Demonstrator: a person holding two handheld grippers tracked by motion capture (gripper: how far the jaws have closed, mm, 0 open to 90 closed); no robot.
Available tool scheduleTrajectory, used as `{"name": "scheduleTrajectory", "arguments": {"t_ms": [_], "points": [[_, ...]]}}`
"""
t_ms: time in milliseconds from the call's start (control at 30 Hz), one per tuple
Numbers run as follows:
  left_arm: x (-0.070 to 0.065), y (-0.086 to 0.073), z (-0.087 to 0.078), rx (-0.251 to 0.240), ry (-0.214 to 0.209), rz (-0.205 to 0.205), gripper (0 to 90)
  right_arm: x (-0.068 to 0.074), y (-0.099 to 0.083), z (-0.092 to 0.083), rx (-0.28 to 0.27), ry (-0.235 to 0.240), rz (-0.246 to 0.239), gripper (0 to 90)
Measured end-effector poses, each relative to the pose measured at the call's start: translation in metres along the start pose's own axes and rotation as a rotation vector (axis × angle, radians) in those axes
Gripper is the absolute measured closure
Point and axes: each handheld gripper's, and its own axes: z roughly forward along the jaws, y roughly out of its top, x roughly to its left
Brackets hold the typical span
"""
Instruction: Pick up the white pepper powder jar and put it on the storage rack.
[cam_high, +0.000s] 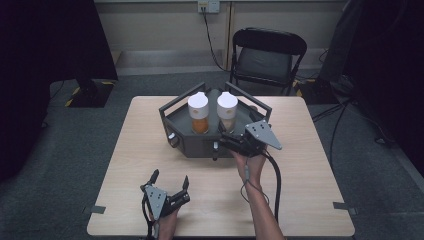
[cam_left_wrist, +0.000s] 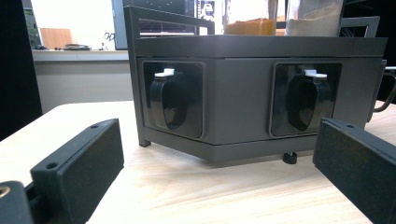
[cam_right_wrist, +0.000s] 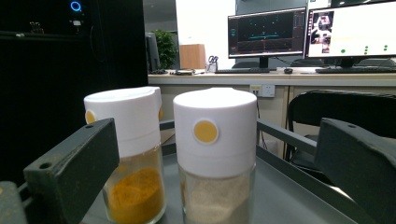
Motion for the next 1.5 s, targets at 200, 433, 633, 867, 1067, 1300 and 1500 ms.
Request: {"name": "scheduleTrajectory", "arguments": {"t_ms": [200,433,633,867,1067,1300,1500], "points": [[0.0,0.0,0.0,0.0,-0.001,0.0,1.2,0.003,-0.009,-0.01,0.003,0.005,-0.005,0.0],[0.0,0.0,0.0,0.0,-0.001,0.001,1.1,0.008,-0.018,-0.024,-0.007,-0.002,-0.029,0.0],[0.0,0.0,0.0,-0.001,-0.002,0.0,1.1,0.009,-0.025,-0.035,-0.005,-0.01,-0.039,0.0],[0.0,0.0,0.0,-0.001,-0.001,0.0,1.1,0.011,-0.038,-0.05,-0.012,-0.02,-0.048,0.0],[0.0,0.0,0.0,-0.002,-0.001,-0.001,1.1,0.014,-0.041,-0.062,-0.013,-0.028,-0.052,0.0],[0.0,0.0,0.0,-0.001,-0.001,0.0,1.1,0.016,-0.05,-0.073,-0.023,-0.037,-0.055,0.0],[0.0,0.0,0.0,-0.001,-0.001,0.0,1.1,0.017,-0.058,-0.081,-0.015,-0.05,-0.049,0.0]]}}
